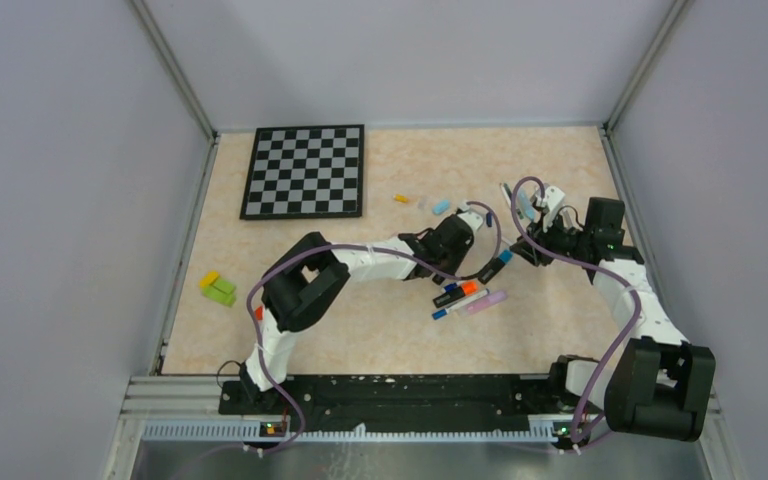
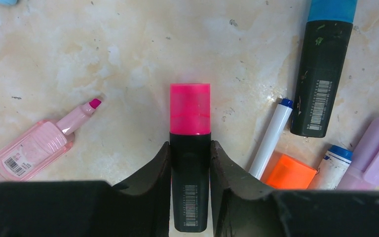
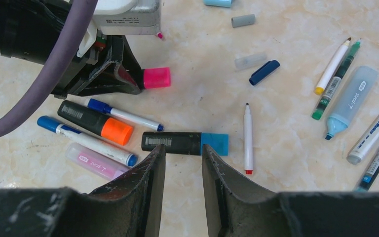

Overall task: Open the pen caps
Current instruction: Pick up the pen from the center of the board.

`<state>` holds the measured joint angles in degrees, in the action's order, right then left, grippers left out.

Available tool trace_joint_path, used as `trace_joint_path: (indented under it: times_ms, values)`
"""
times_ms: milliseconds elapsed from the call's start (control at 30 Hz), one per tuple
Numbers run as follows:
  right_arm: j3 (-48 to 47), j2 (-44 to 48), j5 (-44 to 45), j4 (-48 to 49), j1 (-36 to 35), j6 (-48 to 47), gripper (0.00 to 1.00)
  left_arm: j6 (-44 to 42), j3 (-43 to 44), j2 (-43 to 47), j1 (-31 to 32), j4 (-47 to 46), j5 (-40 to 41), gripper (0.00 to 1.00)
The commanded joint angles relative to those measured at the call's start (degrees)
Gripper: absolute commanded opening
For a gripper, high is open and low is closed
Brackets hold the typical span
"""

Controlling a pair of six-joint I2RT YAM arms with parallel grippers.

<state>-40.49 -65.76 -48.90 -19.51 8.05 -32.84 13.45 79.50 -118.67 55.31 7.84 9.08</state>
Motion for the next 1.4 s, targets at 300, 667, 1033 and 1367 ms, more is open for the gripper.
trace_joint_path:
  times_ms: [300,667,1033,1367]
  values:
    - [-1.65,1.8,-7.79,-1.91,0.78,-3.84,0.33,-0.18,-5.77,11.9,0.32,-2.33,1.25,0.03]
    - [0.51,3.38,-22.0,-3.6,0.73,-7.19,0.33,9.78,-27.98,34.55,0.16,-23.83,-5.43,0.0]
    - [4.12,4.39,-32.34,1.93,0.65,-2.27,0.35,20.41,-43.01,45.38,0.15,-44.55,-4.98,0.0]
    - [6.79,4.94,-32.04,10.13,-2.84,5.9,0.39,26.57,-47.1,43.12,0.15,-56.45,-5.07,0.0]
